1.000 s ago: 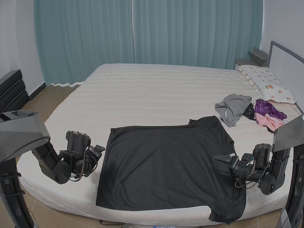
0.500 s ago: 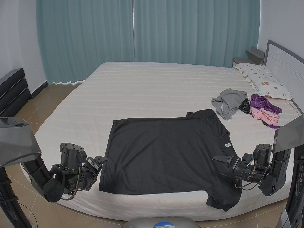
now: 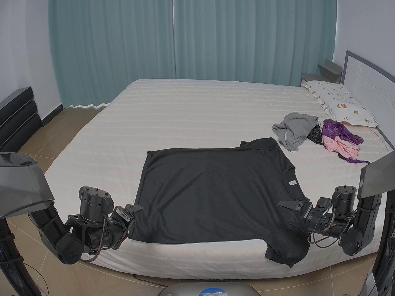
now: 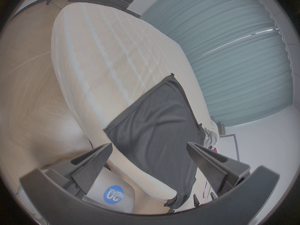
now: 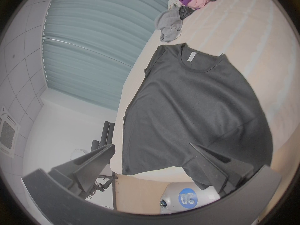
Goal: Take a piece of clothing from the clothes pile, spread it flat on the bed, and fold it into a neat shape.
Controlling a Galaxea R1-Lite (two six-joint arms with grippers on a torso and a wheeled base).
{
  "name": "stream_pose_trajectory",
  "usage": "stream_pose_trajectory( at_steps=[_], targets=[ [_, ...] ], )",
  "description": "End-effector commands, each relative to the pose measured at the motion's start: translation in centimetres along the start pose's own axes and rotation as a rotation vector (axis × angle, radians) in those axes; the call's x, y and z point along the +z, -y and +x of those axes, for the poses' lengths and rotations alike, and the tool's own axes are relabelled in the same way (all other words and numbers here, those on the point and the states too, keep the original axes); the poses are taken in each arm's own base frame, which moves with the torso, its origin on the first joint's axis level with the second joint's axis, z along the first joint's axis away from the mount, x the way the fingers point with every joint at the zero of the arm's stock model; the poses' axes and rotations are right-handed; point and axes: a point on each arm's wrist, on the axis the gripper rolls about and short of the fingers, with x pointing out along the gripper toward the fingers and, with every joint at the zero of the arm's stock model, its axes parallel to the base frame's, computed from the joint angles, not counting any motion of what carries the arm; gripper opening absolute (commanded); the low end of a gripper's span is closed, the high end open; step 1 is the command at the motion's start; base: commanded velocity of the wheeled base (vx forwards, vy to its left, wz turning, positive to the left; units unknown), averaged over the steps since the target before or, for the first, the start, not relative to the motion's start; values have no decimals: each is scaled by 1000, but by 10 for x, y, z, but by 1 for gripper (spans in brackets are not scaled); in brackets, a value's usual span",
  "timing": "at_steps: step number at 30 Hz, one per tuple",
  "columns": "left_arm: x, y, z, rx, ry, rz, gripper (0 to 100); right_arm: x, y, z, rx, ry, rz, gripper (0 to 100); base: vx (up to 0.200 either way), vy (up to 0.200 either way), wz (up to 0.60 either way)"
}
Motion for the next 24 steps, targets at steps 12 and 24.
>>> stream_pose_trajectory(
  at_steps=[12, 24],
  targets=[
    [12, 8, 11, -30, 25, -14, 100, 2, -9, 1, -18, 88, -125, 100, -67, -67, 0],
    [26, -2, 18, -22, 68, -22, 100, -2, -9, 2, -23, 74, -128, 100, 17, 0, 0]
  ],
)
